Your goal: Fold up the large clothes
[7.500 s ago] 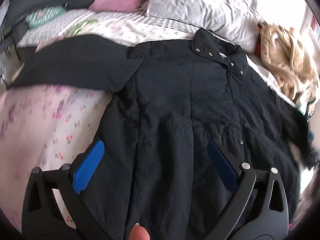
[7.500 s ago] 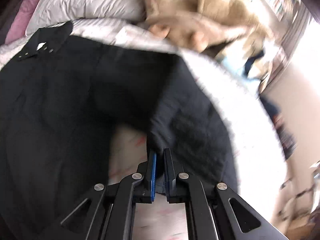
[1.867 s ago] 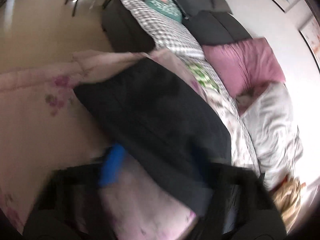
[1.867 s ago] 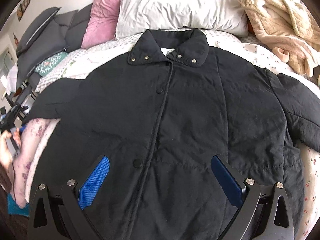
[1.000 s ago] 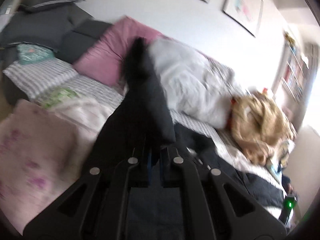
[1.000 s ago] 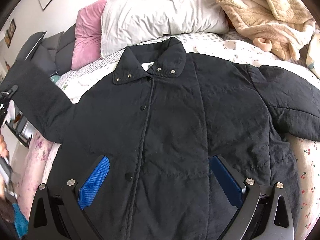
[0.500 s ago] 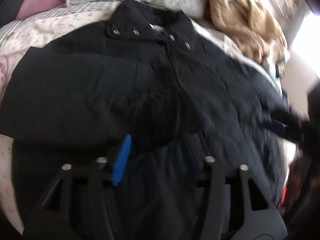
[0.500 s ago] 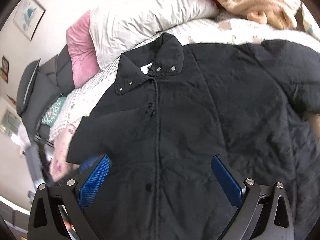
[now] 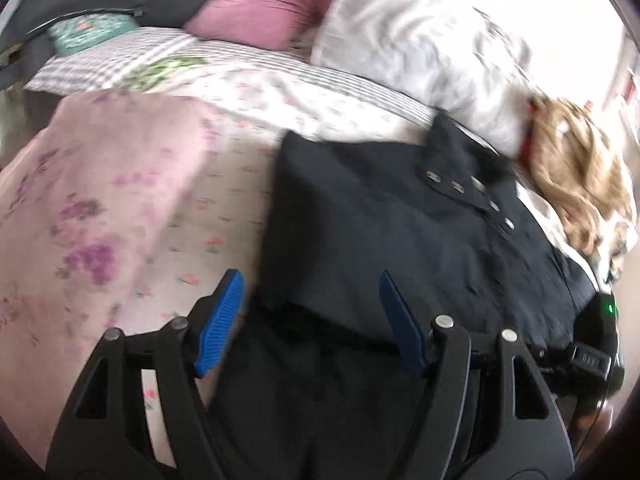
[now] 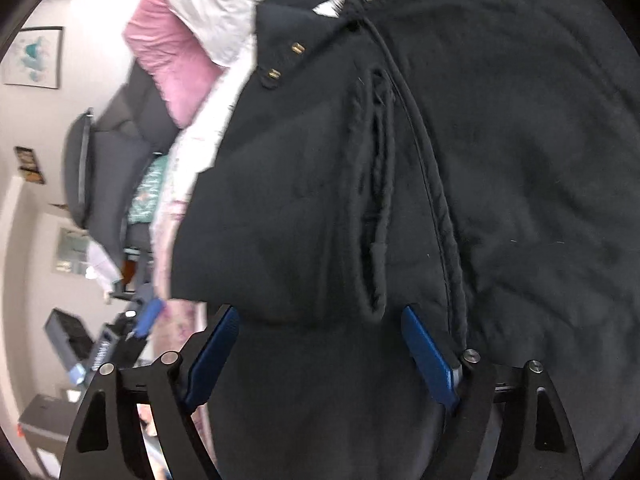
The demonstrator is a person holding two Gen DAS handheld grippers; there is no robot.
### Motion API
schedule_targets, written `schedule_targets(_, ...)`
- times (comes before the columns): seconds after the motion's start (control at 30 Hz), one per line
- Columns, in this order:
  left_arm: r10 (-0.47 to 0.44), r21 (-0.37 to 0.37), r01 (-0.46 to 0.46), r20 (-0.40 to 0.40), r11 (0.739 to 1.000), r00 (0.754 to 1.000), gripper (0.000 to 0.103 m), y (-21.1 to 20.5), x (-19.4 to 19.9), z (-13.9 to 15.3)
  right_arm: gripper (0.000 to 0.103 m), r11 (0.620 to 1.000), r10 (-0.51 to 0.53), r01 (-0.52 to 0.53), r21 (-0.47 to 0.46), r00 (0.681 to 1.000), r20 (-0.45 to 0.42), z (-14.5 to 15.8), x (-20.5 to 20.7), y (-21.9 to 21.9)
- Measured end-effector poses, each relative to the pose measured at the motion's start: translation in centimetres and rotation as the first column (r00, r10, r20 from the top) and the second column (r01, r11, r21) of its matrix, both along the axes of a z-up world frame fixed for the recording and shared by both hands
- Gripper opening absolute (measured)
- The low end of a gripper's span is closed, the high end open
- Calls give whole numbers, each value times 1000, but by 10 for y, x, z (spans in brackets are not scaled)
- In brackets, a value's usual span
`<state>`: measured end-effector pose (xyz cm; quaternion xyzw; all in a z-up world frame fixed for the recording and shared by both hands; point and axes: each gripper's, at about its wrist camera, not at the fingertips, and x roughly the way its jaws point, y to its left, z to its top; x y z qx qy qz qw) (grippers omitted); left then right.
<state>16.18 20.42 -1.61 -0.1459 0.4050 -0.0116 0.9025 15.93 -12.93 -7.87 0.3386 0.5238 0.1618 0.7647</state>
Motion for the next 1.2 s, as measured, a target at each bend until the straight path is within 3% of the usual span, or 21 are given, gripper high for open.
schedule_targets(0.07, 70, -19, -70, 8, 997, 998, 57, 10, 2, -6, 57, 999, -23, 25, -38, 998, 50, 6, 6, 4)
schedule_targets(0.1, 92, -35, -92, 16, 995, 996, 46, 13, 3, -7, 30, 996, -31, 37, -79, 996, 86, 13, 7, 6)
schedule_targets(0.13, 111, -45, -110, 28, 993, 993, 39, 15, 6, -8, 12, 992, -36, 49, -115, 992, 117, 21, 7, 7)
schedule_targets(0.2, 121, -51, -117, 63, 992, 991, 34, 9, 11, -7, 11, 984, -37, 76, -159, 971, 238, 49, 1, 5)
schedule_targets(0.27, 89, -56, -85, 89, 995, 992, 32, 0, 14, -5, 11, 960, -26, 131, -246, 921, 389, 84, -11, 1)
schedule_targets(0.3, 65, -49, -61, 83, 997, 994, 32, -9, 17, -7, 11, 947, -26, 160, -280, 904, 427, 93, -14, -2)
schedule_targets(0.37, 20, -29, -19, 44, 999, 999, 31, -22, 24, -17, 11, 927, -30, 188, -324, 899, 436, 95, -15, -12)
schedule_targets(0.5, -36, 53, 41, -103, 998, 994, 29, -46, 38, -54, 11, 910, -60, 179, -375, 950, 306, 58, -1, -32)
schedule_targets(0.63, -50, 113, 62, -106, 992, 993, 29, -57, 38, -63, 12, 909, -85, 117, -400, 992, 97, 7, 11, -40)
schedule_targets(0.7, -42, 136, 57, -112, 989, 993, 29, -60, 37, -59, 13, 901, -83, 115, -419, 992, 96, 8, 11, -39)
schedule_targets(0.77, -23, 139, 41, -128, 989, 991, 32, -61, 37, -57, 21, 880, -69, 105, -463, 993, 93, 15, 12, -35)
schedule_targets(0.8, -14, 133, 32, -139, 991, 990, 42, -61, 38, -54, 24, 870, -58, 97, -484, 994, 94, 19, 11, -34)
schedule_targets(0.83, -8, 124, 26, -147, 992, 989, 62, -62, 37, -50, 27, 869, -50, 87, -487, 995, 88, 22, 11, -35)
schedule_targets(0.9, 5, 122, 13, -153, 992, 988, 85, -65, 34, -41, 33, 881, -37, 61, -469, 998, 59, 24, 10, -39)
schedule_targets(0.97, 1, 116, 17, -148, 993, 989, 85, -70, 28, -33, 46, 902, -35, 52, -429, 998, 47, 30, 3, -50)
schedule_targets(1.0, -7, 109, 25, -161, 994, 987, 85, -73, 26, -29, 64, 906, -43, 63, -418, 997, 58, 32, -1, -54)
schedule_targets(1.03, -13, 103, 32, -177, 994, 984, 86, -76, 24, -27, 71, 907, -55, 83, -414, 995, 80, 36, -8, -57)
schedule_targets(1.13, -36, 75, 53, -216, 996, 976, 99, -84, 14, -19, 72, 897, -86, 142, -419, 985, 150, 60, -27, -80)
schedule_targets(1.2, -54, 71, 71, -214, 995, 975, 100, -90, 4, -12, 75, 892, -113, 188, -412, 974, 199, 76, -41, -96)
